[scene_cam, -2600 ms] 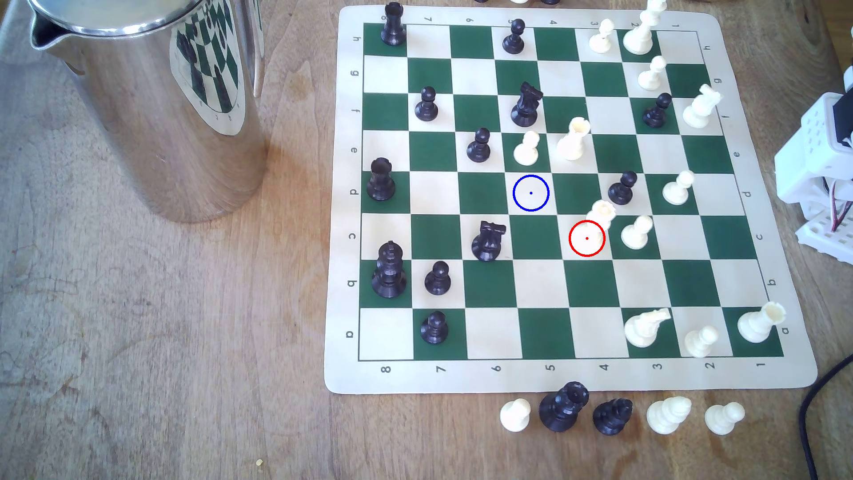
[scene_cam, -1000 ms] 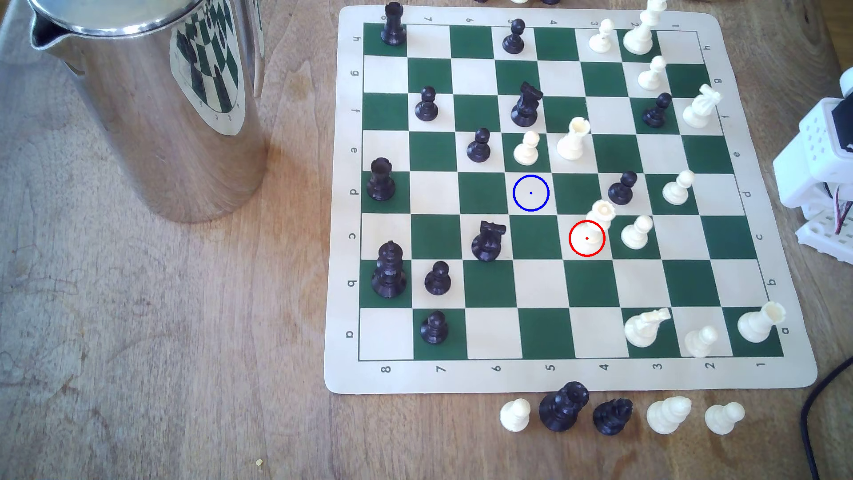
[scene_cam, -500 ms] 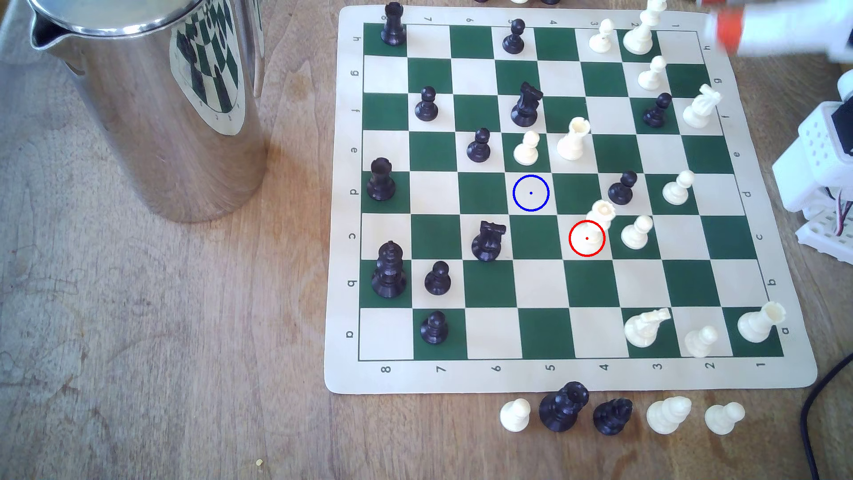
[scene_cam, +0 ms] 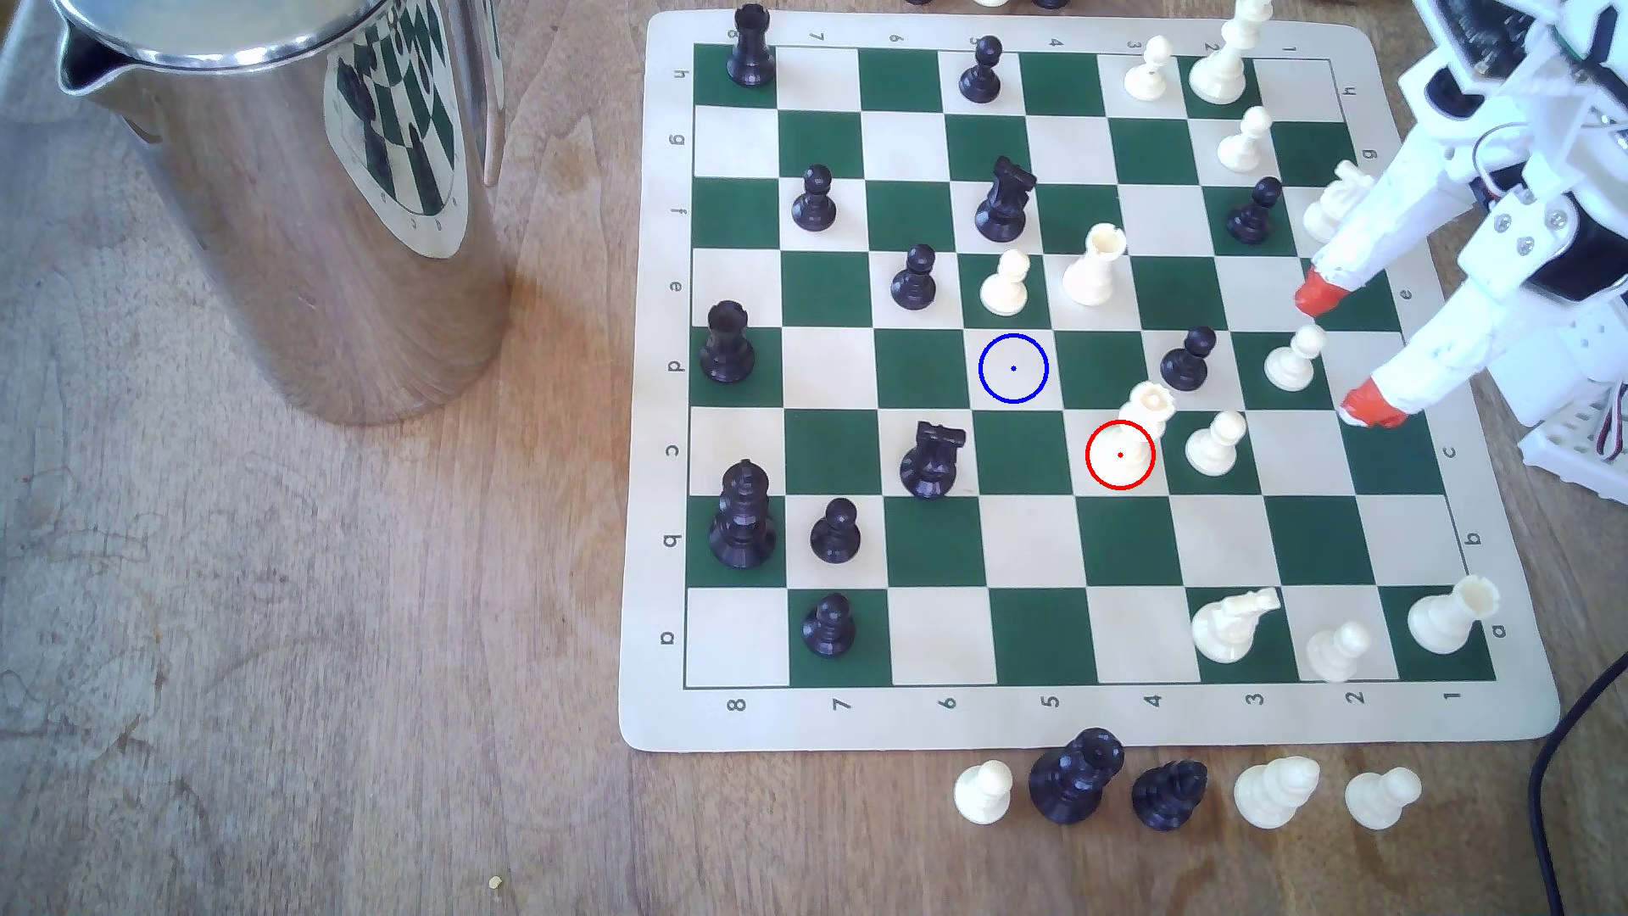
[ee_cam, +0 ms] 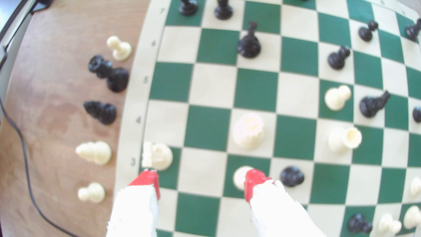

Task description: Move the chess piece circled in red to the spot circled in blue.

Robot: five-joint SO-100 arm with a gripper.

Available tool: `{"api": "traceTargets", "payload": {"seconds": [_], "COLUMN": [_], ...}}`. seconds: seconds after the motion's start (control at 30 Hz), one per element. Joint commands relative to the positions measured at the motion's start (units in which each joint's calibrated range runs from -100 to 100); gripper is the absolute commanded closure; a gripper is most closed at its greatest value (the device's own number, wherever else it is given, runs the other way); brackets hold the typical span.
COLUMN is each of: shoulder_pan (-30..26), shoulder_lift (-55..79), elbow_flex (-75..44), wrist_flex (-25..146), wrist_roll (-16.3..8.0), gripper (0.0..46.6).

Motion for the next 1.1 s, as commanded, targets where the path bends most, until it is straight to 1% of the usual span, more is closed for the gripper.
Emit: {"api": "traceTargets", "payload": {"seconds": [0.0,0.03,0.17,0.3,0.33,0.43,0.8,1.07], "shoulder_pan": [0.02,1.19,3.62,3.77,3.85,3.93,4.79,4.71], "shoulder_lift": [-0.10,0.57,2.36,2.87,3.63,4.73,14.67,18.91], "elbow_flex": [2.72,3.45,4.72,9.80,11.25,12.70,12.06,11.15], "wrist_flex": [-1.31,-2.29,-3.11,-8.11,-9.83,-12.61,-21.21,-23.26], "wrist_roll": [-0.10,-0.10,0.15,0.10,0.10,-0.15,-0.29,-0.20], "gripper": [23.9,25.2,24.7,24.3,25.0,25.1,27.0,27.9]}}
